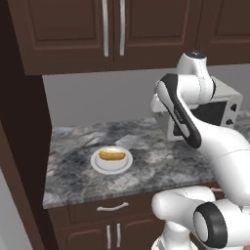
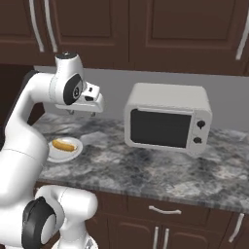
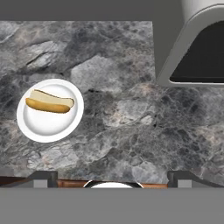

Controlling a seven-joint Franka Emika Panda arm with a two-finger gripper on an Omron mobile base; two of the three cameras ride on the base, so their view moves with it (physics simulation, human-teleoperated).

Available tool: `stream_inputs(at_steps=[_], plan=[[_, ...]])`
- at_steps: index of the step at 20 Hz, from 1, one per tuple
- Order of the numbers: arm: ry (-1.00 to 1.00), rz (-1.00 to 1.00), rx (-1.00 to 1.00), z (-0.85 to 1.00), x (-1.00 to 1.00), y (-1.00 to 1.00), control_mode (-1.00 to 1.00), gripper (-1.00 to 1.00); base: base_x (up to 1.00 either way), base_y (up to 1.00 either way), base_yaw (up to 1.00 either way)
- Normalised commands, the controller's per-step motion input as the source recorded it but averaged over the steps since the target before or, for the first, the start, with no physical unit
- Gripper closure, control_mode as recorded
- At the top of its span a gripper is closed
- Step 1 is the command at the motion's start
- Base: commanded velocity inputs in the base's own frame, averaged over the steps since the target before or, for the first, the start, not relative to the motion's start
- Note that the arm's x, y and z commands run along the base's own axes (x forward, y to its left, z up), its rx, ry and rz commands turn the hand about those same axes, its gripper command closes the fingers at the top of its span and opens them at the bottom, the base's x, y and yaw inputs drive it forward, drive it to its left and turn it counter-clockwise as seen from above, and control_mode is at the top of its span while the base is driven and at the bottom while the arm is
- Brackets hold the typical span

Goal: Open the toaster oven door. Place the hotdog bun on the bottom rack in the toaster oven and place the chicken drumstick on the top rack.

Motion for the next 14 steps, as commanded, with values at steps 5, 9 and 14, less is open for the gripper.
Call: stream_inputs(at_steps=[5, 9, 14], plan=[[0.0, 0.0, 0.0, 0.0, 0.0, 0.0, 1.0, -1.0, 0.05, 0.28, -0.02], [0.0, 0.0, 0.0, 0.0, 0.0, 0.0, 1.0, -1.0, 0.1, 0.09, 0.0], [0.0, 0.0, 0.0, 0.0, 0.0, 0.0, 1.0, -1.0, 0.0, 0.0, 0.0]])
